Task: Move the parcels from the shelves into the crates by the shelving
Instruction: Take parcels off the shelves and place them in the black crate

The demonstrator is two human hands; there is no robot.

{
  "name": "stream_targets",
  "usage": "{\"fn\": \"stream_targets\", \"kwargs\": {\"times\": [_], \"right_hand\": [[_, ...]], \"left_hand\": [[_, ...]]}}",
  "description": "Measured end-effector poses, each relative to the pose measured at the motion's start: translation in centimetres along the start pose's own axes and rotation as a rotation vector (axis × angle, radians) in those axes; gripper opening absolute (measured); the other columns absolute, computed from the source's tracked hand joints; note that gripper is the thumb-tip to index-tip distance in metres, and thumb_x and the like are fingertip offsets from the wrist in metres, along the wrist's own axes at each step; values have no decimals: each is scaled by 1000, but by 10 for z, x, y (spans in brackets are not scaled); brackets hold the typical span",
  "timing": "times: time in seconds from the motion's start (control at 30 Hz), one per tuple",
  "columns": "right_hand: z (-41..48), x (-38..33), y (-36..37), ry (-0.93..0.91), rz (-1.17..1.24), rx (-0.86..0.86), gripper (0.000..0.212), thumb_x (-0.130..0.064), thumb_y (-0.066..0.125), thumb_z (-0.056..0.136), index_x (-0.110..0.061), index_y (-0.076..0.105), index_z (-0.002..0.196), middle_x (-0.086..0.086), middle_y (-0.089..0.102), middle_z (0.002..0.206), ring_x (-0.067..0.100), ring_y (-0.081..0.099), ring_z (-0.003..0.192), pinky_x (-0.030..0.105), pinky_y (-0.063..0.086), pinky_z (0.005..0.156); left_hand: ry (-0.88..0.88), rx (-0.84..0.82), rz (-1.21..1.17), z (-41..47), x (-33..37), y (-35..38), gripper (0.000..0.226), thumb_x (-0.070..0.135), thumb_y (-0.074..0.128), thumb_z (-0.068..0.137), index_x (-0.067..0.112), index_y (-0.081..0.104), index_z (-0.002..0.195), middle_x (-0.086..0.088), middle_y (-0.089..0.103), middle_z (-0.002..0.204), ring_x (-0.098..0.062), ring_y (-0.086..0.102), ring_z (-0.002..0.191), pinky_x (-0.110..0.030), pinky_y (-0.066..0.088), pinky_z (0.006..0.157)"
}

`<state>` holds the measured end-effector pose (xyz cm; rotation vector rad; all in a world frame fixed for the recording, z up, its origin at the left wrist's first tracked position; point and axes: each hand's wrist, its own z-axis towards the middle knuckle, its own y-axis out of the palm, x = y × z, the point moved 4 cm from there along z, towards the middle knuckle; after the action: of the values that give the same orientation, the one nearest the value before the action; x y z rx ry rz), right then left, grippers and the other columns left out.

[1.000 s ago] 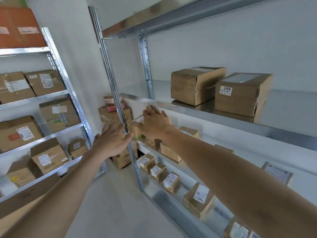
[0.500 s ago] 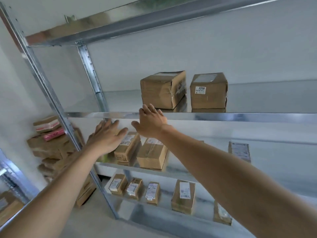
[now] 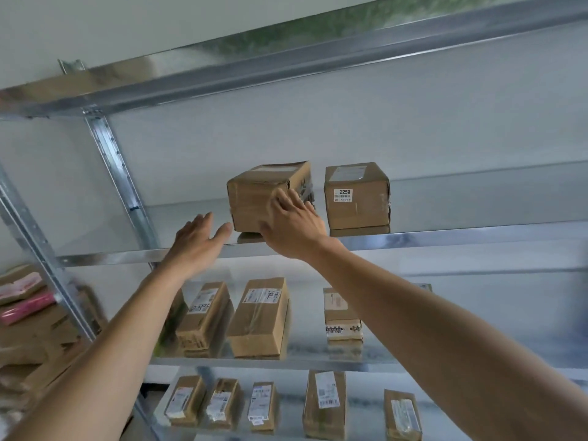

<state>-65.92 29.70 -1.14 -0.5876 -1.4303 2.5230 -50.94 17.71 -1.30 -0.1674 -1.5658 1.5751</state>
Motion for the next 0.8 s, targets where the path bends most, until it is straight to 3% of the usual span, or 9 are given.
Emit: {"fn": "stream_targets", "kwargs": {"times": [0.1, 0.17, 0.37, 0.57, 0.7, 0.8], "right_hand": [[-1, 7, -4, 18, 55, 55, 61, -46, 34, 104, -8, 32, 152, 5, 28, 159, 26, 12, 155, 53, 22, 123], [-3, 11, -7, 40, 121, 60, 60, -45, 32, 106, -10, 28, 155, 6, 19, 167, 25, 6, 158, 50, 18, 126], [3, 25, -10, 173, 271, 81, 67, -49, 24, 108, -11, 13, 163, 7, 4, 172, 17, 0, 158, 32, 5, 125], [18, 32, -8, 306, 505, 108, 67, -56, 20, 108, -19, 13, 164, 0, 7, 171, 12, 2, 158, 36, 7, 125], [33, 34, -1, 421, 753, 186, 67, -57, 20, 108, -18, 24, 162, 0, 24, 168, 16, 16, 156, 39, 13, 127], [44, 36, 9, 492, 832, 216, 72, -62, 16, 105, -18, 19, 162, 2, 16, 170, 17, 10, 157, 43, 8, 129]], "left_hand": [[13, 9, -109, 15, -2, 2, 78, 70, 27, 101, 30, 8, 165, 6, 1, 172, -19, 1, 159, -47, 8, 128], [29, 17, -176, 25, -1, 4, 78, 71, 28, 100, 32, 6, 165, 7, 2, 172, -18, 2, 159, -47, 9, 128], [56, -5, -412, 57, 5, 6, 79, 73, 31, 99, 37, 5, 164, 9, 4, 172, -18, 7, 159, -46, 10, 127], [92, 0, -577, 91, 0, 9, 76, 72, 22, 100, 36, 2, 164, 13, 1, 172, -14, 5, 158, -44, 9, 126], [72, -39, -771, 110, -5, 13, 71, 71, 19, 101, 39, 8, 163, 14, 6, 171, -15, 10, 158, -46, 10, 126], [32, -69, -896, 123, -8, 17, 73, 72, 18, 101, 34, 13, 163, 7, 11, 171, -14, 13, 157, -44, 10, 128]]}}
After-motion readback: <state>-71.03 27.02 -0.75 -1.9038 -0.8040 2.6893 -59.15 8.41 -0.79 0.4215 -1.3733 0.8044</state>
